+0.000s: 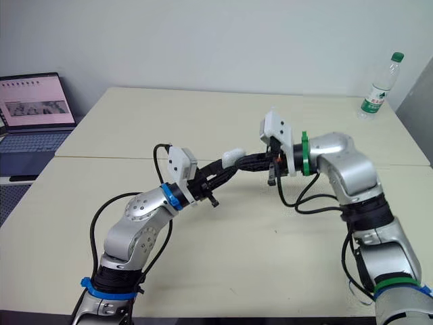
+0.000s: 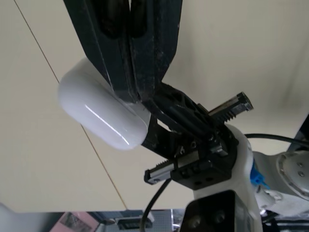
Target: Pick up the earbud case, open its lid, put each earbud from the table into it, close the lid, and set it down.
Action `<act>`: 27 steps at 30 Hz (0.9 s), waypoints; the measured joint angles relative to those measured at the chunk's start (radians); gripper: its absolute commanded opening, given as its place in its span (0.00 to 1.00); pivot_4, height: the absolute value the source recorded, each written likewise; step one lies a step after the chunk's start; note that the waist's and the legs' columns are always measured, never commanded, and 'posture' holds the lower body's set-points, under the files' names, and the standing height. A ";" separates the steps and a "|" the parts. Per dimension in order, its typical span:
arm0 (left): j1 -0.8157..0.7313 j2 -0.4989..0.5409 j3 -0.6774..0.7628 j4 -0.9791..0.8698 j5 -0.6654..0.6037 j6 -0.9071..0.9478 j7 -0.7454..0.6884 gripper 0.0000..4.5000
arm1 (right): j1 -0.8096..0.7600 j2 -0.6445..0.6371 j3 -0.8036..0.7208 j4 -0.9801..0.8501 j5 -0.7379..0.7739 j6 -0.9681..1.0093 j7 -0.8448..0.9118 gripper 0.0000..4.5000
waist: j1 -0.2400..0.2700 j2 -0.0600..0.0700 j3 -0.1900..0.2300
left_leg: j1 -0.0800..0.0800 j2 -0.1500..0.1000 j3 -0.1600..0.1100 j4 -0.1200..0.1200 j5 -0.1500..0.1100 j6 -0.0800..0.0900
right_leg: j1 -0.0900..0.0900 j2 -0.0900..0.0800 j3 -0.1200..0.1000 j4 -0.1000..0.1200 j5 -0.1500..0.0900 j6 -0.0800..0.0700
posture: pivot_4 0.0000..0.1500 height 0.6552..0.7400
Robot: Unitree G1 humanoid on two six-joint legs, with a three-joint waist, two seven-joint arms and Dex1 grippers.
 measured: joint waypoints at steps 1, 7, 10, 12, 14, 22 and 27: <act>-0.003 0.004 0.007 -0.003 -0.015 0.028 0.001 0.17 | 0.017 0.008 -0.031 -0.001 0.009 -0.015 -0.021 0.01 | 0.000 0.000 0.000 | 0.000 0.000 0.000 0.000 0.000 0.000 | 0.000 0.000 0.000 0.000 0.000 0.000 | 1.00 1.00; -0.002 -0.002 0.082 -0.047 -0.302 0.389 0.030 0.17 | 0.114 -0.073 -0.180 -0.040 0.045 -0.119 -0.015 0.29 | 0.004 -0.002 0.001 | 0.000 0.000 -0.003 0.000 0.000 0.000 | 0.002 0.000 -0.002 -0.003 0.000 0.001 | 1.00 1.00; -0.011 -0.027 0.133 -0.044 -0.456 0.591 0.107 0.17 | 0.227 -0.113 -0.186 -0.063 0.041 -0.202 0.046 0.53 | 0.001 -0.003 0.002 | 0.000 0.000 -0.003 0.000 0.000 0.000 | 0.002 0.000 -0.002 -0.002 0.000 0.001 | 1.00 1.00; -0.028 -0.070 0.163 -0.004 -0.519 0.697 0.178 0.17 | 0.307 -0.144 -0.186 -0.074 0.031 -0.277 0.091 0.70 | 0.001 -0.003 0.002 | 0.001 -0.001 -0.003 0.000 0.000 0.000 | 0.003 0.000 -0.002 -0.002 0.000 0.001 | 1.00 1.00; -0.041 -0.123 0.209 0.066 -0.565 0.774 0.257 0.17 | 0.360 -0.158 -0.180 -0.079 0.023 -0.333 0.121 0.86 | 0.001 -0.004 0.002 | 0.001 -0.001 -0.003 0.002 0.000 0.000 | 0.004 0.000 -0.002 -0.001 0.000 0.001 | 1.00 1.00; -0.098 -0.207 0.227 0.355 -0.527 0.877 0.393 0.17 | 0.474 -0.190 -0.176 -0.159 0.029 -0.404 0.151 1.00 | -0.004 -0.004 0.002 | 0.004 0.000 -0.002 0.004 0.000 0.000 | 0.004 0.004 -0.001 0.003 -0.001 0.001 | 1.00 1.00; -0.105 -0.222 0.241 0.355 -0.522 0.898 0.406 0.52 | 0.473 -0.186 -0.173 -0.167 0.026 -0.396 0.102 1.00 | -0.003 -0.003 0.001 | 0.004 0.000 -0.002 0.004 0.000 0.000 | 0.005 0.003 0.000 0.003 -0.001 0.001 | 1.00 1.00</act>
